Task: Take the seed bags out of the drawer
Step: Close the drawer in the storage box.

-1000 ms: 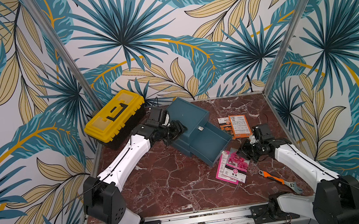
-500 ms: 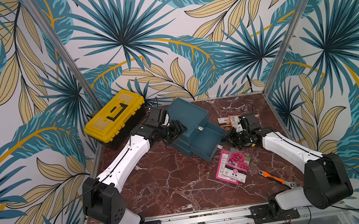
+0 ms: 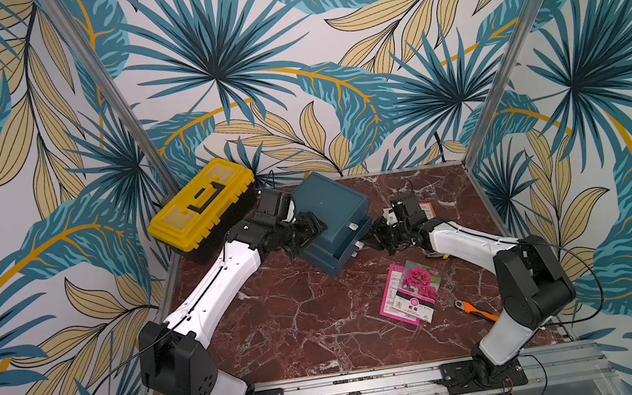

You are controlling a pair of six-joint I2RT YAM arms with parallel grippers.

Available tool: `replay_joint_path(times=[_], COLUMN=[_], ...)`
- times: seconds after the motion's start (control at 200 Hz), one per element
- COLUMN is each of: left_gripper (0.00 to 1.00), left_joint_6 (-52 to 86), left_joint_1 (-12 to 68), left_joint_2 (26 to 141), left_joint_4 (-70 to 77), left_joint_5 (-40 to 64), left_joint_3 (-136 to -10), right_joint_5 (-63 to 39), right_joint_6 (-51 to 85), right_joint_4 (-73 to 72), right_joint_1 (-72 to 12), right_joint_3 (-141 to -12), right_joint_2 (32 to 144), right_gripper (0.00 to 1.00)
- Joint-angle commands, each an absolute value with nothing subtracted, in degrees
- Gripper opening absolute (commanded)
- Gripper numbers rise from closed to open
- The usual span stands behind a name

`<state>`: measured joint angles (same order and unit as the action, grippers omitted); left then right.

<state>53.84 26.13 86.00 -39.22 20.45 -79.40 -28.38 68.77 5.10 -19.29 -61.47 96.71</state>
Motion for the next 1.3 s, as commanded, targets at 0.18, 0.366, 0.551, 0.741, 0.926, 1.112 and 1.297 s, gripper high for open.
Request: replay_joint_path(times=[0.18, 0.366, 0.551, 0.741, 0.926, 1.112, 1.297], left_gripper=[0.71, 0.73, 0.73, 0.72, 0.69, 0.67, 0.67], left_joint_6=[53.3, 52.6, 51.3, 50.6, 51.2, 52.0, 52.6], left_joint_1=[25.2, 24.4, 23.2, 22.9, 22.9, 22.9, 22.6], left_joint_2=[83.3, 83.9, 86.3, 89.0, 89.9, 91.1, 91.6], left_joint_4=[-41.1, -41.9, -42.4, -42.5, -41.4, -40.3, -39.4], left_joint_5=[18.7, 18.5, 19.0, 19.7, 20.3, 21.2, 21.9], left_joint_3=[-78.5, -79.7, -82.0, -84.9, -85.5, -85.3, -85.2], right_joint_5=[-30.3, -30.4, -28.0, -27.3, -27.3, -27.7, -27.7], right_joint_6=[75.1, 74.4, 69.9, 69.0, 70.1, 71.0, 73.3], right_joint_4=[-4.3, -4.2, 1.2, 0.2, -5.4, -9.8, -14.5], right_joint_1=[-20.6, -20.8, -20.7, -20.7, -20.7, -20.8, -21.3], right_joint_3=[-65.1, -64.7, -61.0, -56.1, -53.4, -53.0, -52.2], right_joint_2=[102.0, 102.4, 98.1, 97.2, 99.7, 103.2, 105.8], right_gripper=[0.06, 0.07, 0.28, 0.39, 0.44, 0.45, 0.40])
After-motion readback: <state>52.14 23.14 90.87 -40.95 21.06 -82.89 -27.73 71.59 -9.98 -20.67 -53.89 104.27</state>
